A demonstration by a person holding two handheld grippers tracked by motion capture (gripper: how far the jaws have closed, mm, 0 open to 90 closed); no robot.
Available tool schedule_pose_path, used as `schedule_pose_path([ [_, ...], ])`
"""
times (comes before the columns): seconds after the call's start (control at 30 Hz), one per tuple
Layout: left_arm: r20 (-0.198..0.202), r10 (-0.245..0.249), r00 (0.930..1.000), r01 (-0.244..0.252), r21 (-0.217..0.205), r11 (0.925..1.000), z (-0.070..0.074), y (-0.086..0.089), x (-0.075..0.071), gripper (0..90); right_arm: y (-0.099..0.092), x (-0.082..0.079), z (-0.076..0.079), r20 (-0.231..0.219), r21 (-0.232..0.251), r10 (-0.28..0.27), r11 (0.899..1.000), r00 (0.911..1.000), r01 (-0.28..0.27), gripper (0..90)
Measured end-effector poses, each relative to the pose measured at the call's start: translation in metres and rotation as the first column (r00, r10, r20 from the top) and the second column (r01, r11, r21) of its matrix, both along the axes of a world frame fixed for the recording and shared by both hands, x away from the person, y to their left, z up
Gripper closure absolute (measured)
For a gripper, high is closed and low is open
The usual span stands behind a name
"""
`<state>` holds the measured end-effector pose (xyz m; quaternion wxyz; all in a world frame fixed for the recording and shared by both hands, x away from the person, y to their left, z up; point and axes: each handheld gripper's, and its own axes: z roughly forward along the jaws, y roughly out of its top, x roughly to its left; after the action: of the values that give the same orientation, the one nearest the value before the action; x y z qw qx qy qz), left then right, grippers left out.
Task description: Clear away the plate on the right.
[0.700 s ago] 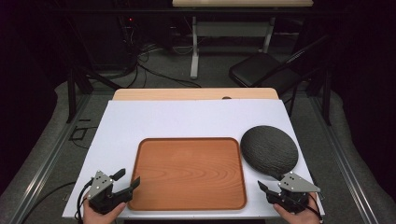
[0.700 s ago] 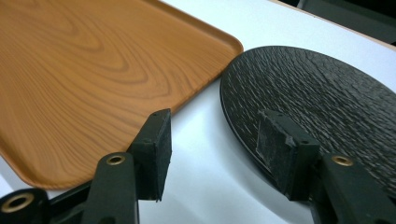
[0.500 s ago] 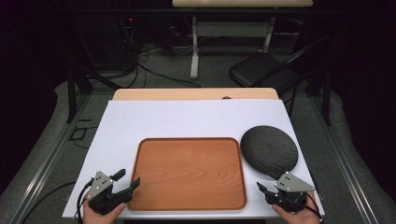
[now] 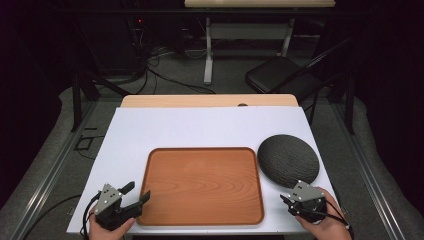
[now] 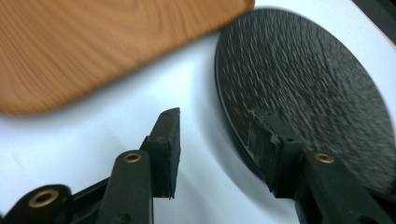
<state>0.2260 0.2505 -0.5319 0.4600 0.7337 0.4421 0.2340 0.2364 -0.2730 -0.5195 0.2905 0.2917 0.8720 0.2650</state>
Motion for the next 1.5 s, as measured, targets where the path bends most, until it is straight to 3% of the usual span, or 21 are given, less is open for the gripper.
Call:
schedule_pose_path([
  [0.1,-0.003,0.000,1.0000,0.000,0.003,1.0000,0.000,0.000,0.000,35.2,0.000,0.004,0.001,-0.018,-0.080,0.047,0.996,0.9987,-0.048,53.9],
  [0.2,-0.008,0.003,1.0000,-0.003,0.001,1.0000,-0.001,0.000,0.000,35.2,0.002,0.006,0.001,-0.032,-0.151,0.083,0.985,0.9960,-0.087,56.0],
  [0.3,-0.015,0.002,0.9999,-0.002,0.001,1.0000,-0.001,0.000,0.001,35.5,0.003,0.007,0.000,-0.049,-0.187,0.097,0.977,0.9941,-0.105,56.7],
  [0.33,-0.017,0.001,0.9999,-0.001,0.001,1.0000,-0.001,-0.001,0.001,35.5,0.004,0.008,-0.001,-0.054,-0.208,0.107,0.971,0.9928,-0.116,57.3],
  [0.37,-0.018,-0.002,0.9998,0.002,0.001,1.0000,-0.001,-0.001,0.001,35.6,0.004,0.011,-0.002,-0.059,-0.258,0.129,0.956,0.9898,-0.140,57.5],
  [0.5,-0.021,-0.003,0.9998,0.004,0.000,1.0000,-0.002,-0.001,0.001,35.6,0.004,0.014,-0.005,-0.070,-0.312,0.127,0.939,0.9895,-0.142,57.5],
  [0.73,-0.026,-0.003,0.9997,0.003,-0.004,1.0000,-0.002,0.000,0.002,36.0,0.002,0.020,-0.007,-0.067,-0.354,0.142,0.922,0.9876,-0.157,57.0],
  [0.77,-0.027,-0.004,0.9996,0.004,-0.004,1.0000,-0.002,0.000,0.002,36.2,0.002,0.021,-0.007,-0.065,-0.367,0.152,0.915,0.9862,-0.166,56.8],
  [0.83,-0.027,-0.004,0.9996,0.004,-0.001,1.0000,-0.002,-0.001,0.002,36.3,0.001,0.022,-0.008,-0.052,-0.357,0.150,0.921,0.9872,-0.159,56.7],
  [1.0,-0.030,-0.005,0.9995,0.005,-0.001,1.0000,-0.002,-0.001,0.002,36.4,0.000,0.026,-0.008,-0.058,-0.389,0.155,0.906,0.9863,-0.165,56.6],
  [1.13,-0.029,-0.004,0.9996,0.004,-0.002,1.0000,-0.002,0.000,0.002,36.5,0.000,0.028,-0.010,-0.039,-0.389,0.154,0.908,0.9873,-0.157,56.2],
  [1.2,-0.029,-0.003,0.9996,0.003,-0.002,1.0000,-0.002,0.000,0.002,36.5,-0.001,0.030,-0.010,-0.037,-0.404,0.167,0.899,0.9852,-0.168,56.2],
  [1.23,-0.029,-0.003,0.9996,0.003,0.000,1.0000,-0.002,-0.001,0.002,36.5,-0.001,0.031,-0.010,-0.035,-0.398,0.169,0.902,0.9850,-0.169,56.2],
  [1.5,-0.029,0.001,0.9996,-0.001,-0.002,1.0000,-0.002,0.000,0.002,36.5,0.004,0.034,-0.016,-0.042,-0.439,0.175,0.881,0.9837,-0.176,56.3],
])
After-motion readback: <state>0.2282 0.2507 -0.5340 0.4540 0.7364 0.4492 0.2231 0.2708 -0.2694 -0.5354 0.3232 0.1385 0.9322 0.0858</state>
